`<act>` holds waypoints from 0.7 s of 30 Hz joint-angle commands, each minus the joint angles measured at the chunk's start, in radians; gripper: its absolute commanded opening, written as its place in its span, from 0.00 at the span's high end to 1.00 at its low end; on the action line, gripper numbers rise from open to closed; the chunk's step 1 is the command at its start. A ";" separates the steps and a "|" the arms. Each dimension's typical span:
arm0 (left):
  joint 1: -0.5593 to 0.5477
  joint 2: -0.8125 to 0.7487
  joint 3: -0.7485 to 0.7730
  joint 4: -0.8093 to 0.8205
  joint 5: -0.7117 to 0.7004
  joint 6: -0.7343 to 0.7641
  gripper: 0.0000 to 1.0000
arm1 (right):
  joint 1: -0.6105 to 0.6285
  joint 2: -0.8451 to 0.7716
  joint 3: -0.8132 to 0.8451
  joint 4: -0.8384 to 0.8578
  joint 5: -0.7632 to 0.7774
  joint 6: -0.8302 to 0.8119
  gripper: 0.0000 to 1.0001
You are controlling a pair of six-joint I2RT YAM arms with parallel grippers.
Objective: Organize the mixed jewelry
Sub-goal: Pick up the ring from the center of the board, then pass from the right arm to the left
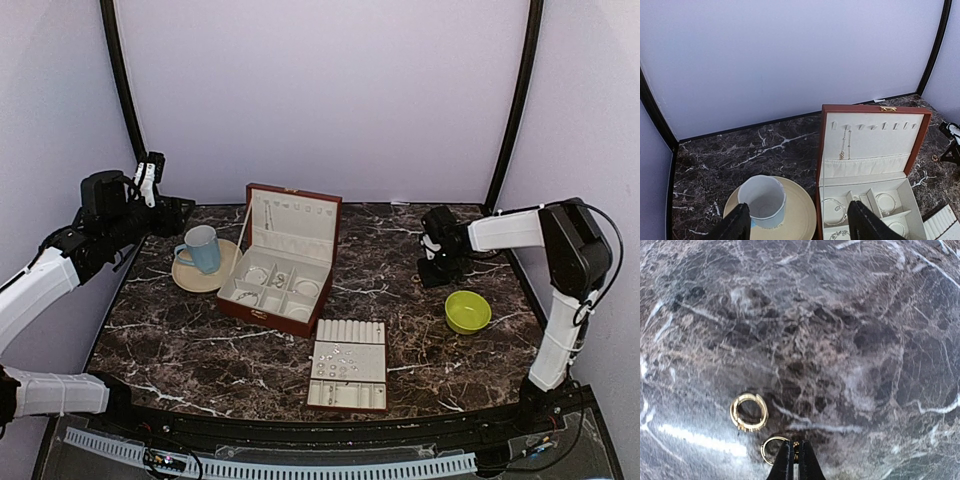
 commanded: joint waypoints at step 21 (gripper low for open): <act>-0.501 0.290 -0.001 0.406 0.014 -0.447 0.34 | 0.250 -0.428 -0.195 0.354 -0.098 0.106 1.00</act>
